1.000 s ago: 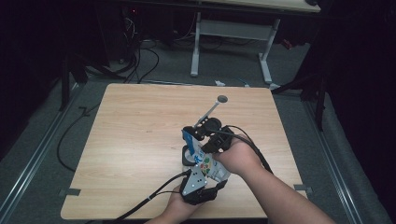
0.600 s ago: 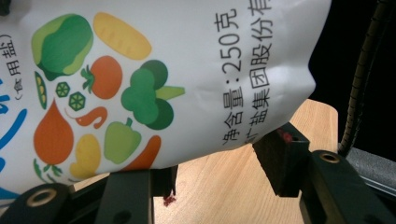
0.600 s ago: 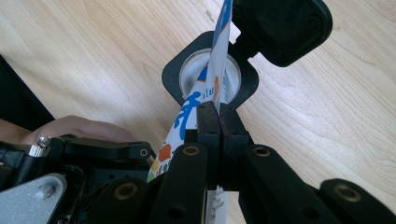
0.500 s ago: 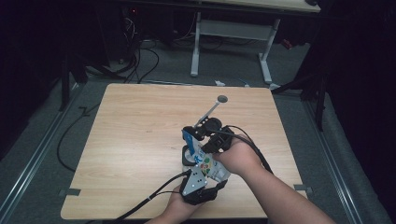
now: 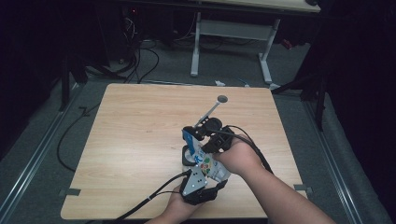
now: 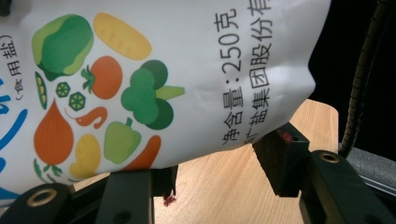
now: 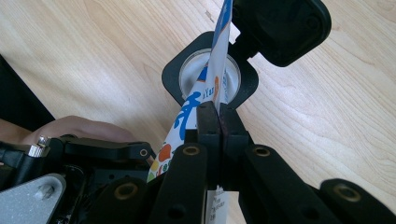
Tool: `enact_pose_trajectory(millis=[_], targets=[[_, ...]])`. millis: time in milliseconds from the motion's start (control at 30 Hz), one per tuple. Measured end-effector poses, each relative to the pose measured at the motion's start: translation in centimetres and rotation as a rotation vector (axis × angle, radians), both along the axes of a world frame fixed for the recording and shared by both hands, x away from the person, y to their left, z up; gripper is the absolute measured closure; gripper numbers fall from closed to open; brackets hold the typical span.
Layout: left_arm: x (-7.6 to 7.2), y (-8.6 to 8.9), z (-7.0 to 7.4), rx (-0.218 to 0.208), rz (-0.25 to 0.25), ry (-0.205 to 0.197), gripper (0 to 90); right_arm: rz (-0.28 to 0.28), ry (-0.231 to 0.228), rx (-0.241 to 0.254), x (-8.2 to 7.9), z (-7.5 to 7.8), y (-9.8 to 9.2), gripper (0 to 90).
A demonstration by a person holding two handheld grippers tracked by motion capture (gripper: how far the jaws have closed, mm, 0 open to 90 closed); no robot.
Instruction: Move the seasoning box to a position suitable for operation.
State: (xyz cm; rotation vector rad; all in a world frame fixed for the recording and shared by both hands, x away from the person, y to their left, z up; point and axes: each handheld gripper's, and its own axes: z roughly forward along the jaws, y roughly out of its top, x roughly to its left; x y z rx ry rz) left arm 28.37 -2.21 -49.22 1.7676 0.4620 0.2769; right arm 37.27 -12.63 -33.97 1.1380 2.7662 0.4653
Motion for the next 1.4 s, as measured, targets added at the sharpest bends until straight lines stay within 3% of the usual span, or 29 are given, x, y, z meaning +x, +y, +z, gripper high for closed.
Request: enact_pose_trajectory(millis=[1400], targets=[[0.01, -0.14, 0.14, -0.002, 0.003, 0.0, 53.2, 0.003, 0.003, -0.002, 0.1, -0.08, 0.11, 89.6]])
